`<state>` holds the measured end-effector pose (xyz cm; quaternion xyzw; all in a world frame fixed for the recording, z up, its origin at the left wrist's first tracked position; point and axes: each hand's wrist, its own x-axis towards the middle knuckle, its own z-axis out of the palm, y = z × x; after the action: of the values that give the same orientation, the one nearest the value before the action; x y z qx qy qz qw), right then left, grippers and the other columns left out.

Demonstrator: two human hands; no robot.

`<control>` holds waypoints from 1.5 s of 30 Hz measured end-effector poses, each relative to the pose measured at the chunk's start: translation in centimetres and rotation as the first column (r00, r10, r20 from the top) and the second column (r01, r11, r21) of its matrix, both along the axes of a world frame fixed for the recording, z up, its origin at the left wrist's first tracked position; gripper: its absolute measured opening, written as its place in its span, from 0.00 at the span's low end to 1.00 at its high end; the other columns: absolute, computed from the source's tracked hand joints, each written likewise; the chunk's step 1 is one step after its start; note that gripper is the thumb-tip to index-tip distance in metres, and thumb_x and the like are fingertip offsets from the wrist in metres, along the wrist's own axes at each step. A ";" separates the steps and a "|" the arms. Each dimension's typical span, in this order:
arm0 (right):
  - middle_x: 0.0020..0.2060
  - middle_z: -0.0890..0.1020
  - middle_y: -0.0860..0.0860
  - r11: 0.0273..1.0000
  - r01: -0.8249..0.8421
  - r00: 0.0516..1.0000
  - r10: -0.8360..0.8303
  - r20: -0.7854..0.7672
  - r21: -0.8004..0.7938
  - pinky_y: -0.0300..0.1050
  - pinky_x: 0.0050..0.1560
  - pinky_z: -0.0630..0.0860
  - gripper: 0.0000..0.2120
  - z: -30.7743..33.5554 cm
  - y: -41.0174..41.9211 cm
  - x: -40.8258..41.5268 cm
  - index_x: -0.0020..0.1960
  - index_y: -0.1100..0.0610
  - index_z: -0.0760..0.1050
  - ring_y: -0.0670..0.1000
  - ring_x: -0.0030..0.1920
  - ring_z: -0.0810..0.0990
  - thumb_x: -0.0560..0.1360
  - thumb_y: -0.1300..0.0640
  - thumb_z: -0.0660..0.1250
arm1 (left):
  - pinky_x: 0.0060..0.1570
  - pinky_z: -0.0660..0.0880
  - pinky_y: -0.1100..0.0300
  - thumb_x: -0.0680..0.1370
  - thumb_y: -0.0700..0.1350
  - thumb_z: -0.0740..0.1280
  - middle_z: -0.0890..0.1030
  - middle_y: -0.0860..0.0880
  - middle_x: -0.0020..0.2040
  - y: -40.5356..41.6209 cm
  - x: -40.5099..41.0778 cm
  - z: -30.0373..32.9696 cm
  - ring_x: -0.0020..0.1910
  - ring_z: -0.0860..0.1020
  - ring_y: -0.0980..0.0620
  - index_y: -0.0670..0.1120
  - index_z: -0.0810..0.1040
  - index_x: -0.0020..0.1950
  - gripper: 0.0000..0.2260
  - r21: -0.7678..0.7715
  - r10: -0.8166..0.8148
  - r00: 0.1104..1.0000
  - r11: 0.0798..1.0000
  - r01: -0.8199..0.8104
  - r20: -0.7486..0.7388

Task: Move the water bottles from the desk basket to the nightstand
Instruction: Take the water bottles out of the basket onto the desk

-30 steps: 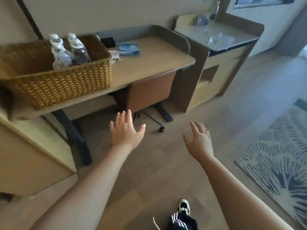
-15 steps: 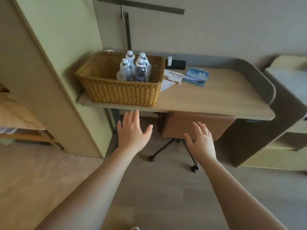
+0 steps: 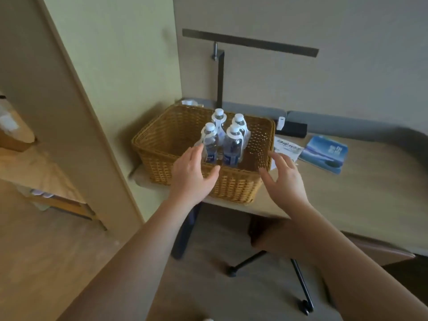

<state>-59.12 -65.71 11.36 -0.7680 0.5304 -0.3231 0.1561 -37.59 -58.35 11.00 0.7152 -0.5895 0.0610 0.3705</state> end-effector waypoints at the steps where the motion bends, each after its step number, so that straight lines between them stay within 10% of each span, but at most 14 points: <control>1: 0.71 0.67 0.49 1.000 -0.012 1.000 0.012 0.013 0.006 0.47 0.60 0.70 0.27 0.4 -1.7 1.1 0.73 0.50 0.63 0.52 0.68 0.69 0.77 0.46 0.63 | 0.60 0.64 0.60 0.75 0.58 0.64 0.76 0.48 0.64 -1.6 0.8 0.2 0.63 0.74 0.49 0.46 0.67 0.71 0.28 -0.014 -0.021 1.000 1.000 0.021 -0.016; 13: 0.70 0.67 0.52 0.968 -0.084 0.993 0.099 -0.056 0.235 0.53 0.61 0.71 0.43 -1.4 -14.8 8.3 0.74 0.49 0.56 0.54 0.68 0.68 0.66 0.39 0.73 | 0.68 0.62 0.50 0.67 0.61 0.74 0.64 0.47 0.75 -16.1 7.8 -1.4 0.74 0.63 0.46 0.48 0.58 0.76 0.44 0.287 -0.001 0.968 0.955 0.076 -0.253; 20: 0.66 0.71 0.49 0.938 -0.164 0.985 0.173 -0.002 0.305 0.46 0.57 0.71 0.43 -3.6 -17.6 9.7 0.68 0.47 0.60 0.51 0.65 0.71 0.60 0.39 0.76 | 0.45 0.67 0.69 0.62 0.57 0.79 0.76 0.57 0.56 -18.5 8.0 -3.9 0.54 0.73 0.58 0.52 0.69 0.64 0.35 0.339 0.014 0.883 0.926 0.164 -0.469; 45: 0.50 0.76 0.41 0.978 -0.101 0.973 0.059 0.223 0.183 0.40 0.46 0.77 0.32 2.0 -18.0 7.4 0.57 0.45 0.65 0.43 0.50 0.76 0.59 0.42 0.77 | 0.42 0.69 0.63 0.61 0.57 0.76 0.75 0.54 0.50 -19.4 5.2 1.6 0.48 0.74 0.56 0.56 0.68 0.52 0.26 0.136 -0.095 0.936 0.980 0.149 -0.339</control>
<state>-51.75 -83.68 13.34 -0.7304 0.5076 -0.3451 0.2996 -32.43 -77.77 12.60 0.7045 -0.5651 -0.1303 0.4091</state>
